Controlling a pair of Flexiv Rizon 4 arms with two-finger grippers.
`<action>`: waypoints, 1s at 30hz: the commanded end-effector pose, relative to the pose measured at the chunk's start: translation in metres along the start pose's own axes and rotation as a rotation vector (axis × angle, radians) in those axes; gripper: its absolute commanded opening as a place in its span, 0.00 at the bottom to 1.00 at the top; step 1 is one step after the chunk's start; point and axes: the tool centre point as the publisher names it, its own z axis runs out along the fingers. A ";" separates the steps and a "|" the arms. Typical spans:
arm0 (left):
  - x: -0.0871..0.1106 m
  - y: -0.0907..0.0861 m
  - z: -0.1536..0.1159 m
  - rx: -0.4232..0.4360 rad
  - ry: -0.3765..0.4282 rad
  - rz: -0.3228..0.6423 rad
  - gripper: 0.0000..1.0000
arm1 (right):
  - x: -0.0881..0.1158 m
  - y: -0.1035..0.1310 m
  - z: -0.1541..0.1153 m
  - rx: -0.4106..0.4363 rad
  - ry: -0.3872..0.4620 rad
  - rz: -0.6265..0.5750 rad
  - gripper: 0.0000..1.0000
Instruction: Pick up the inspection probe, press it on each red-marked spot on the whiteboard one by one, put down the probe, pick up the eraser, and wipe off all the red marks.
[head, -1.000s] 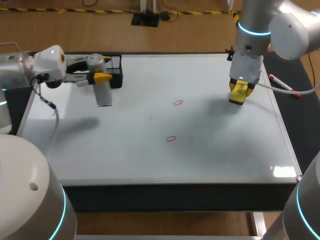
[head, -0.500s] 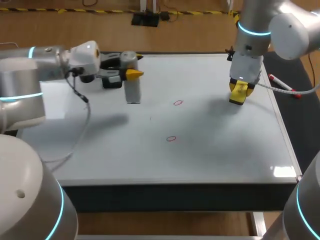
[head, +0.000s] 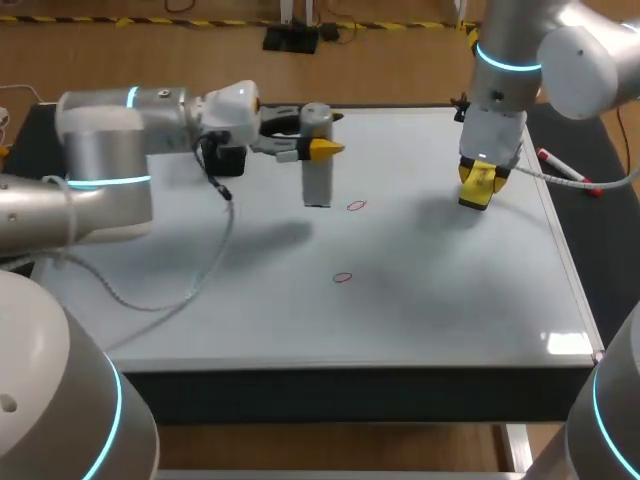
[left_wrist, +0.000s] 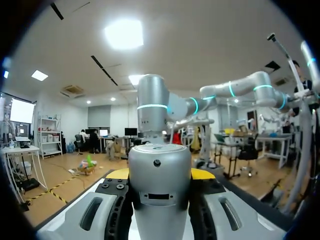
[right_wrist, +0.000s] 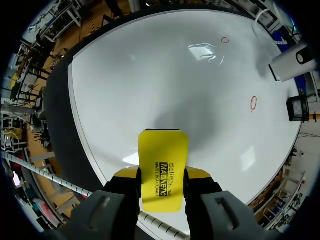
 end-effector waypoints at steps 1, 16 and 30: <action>-0.009 0.009 0.027 0.006 0.011 0.001 0.00 | 0.000 0.000 -0.001 0.003 0.003 -0.002 0.00; -0.023 0.029 0.050 0.014 0.033 0.002 0.00 | 0.000 0.000 -0.001 0.003 0.003 -0.002 0.00; -0.038 0.047 0.054 0.010 0.028 -0.004 0.00 | 0.000 0.000 -0.001 0.003 0.003 -0.002 0.00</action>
